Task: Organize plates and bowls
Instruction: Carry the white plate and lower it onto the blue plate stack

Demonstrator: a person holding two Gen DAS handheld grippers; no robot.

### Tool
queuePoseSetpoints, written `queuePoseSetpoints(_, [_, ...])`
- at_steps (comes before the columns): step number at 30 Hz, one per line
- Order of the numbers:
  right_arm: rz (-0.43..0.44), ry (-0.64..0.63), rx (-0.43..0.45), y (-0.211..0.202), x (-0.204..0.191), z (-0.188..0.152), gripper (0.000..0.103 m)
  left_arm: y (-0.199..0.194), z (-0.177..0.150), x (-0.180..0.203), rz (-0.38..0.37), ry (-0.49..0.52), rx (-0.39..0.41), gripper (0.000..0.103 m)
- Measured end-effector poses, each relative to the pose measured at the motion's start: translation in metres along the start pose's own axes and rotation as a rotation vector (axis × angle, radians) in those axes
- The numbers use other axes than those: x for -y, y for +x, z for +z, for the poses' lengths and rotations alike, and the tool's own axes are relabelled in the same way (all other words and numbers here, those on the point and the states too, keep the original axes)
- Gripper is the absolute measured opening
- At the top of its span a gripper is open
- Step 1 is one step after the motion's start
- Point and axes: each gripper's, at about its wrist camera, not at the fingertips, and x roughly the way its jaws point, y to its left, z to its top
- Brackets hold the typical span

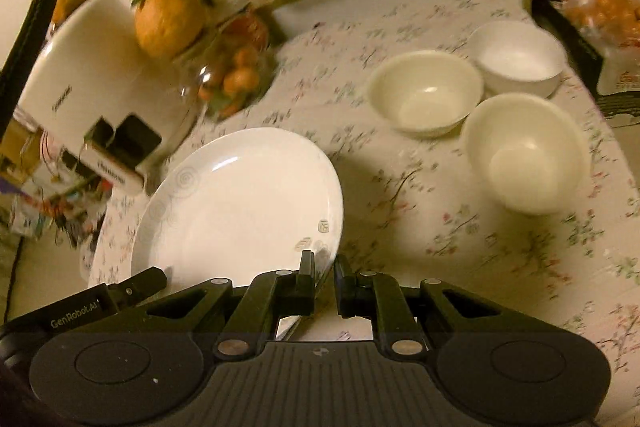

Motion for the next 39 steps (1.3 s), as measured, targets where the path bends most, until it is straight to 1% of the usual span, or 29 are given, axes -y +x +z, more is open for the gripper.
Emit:
queuePoseSetpoints(11, [-0.033,-0.043,-0.052,0.025,-0.017,-0.015,0.011,0.015,-0.007,-0.018,0.05,-0.001,-0.022,0.008])
queuePoseSetpoints(22, [-0.045,-0.076,-0.053,0.031,-0.031,-0.017,0.012,0.011,-0.007,-0.025,0.071,-0.009,-0.014,0.008])
queuePoseSetpoints(32, [-0.06,-0.112,-0.061,0.035,-0.039,-0.02,0.012,0.013,-0.011,-0.027,0.087,-0.005,-0.026,0.009])
queuePoseSetpoints(39, [-0.09,-0.142,-0.053,0.036,-0.045,-0.023,0.012,0.014,-0.014,-0.026,0.099,0.007,-0.026,0.01])
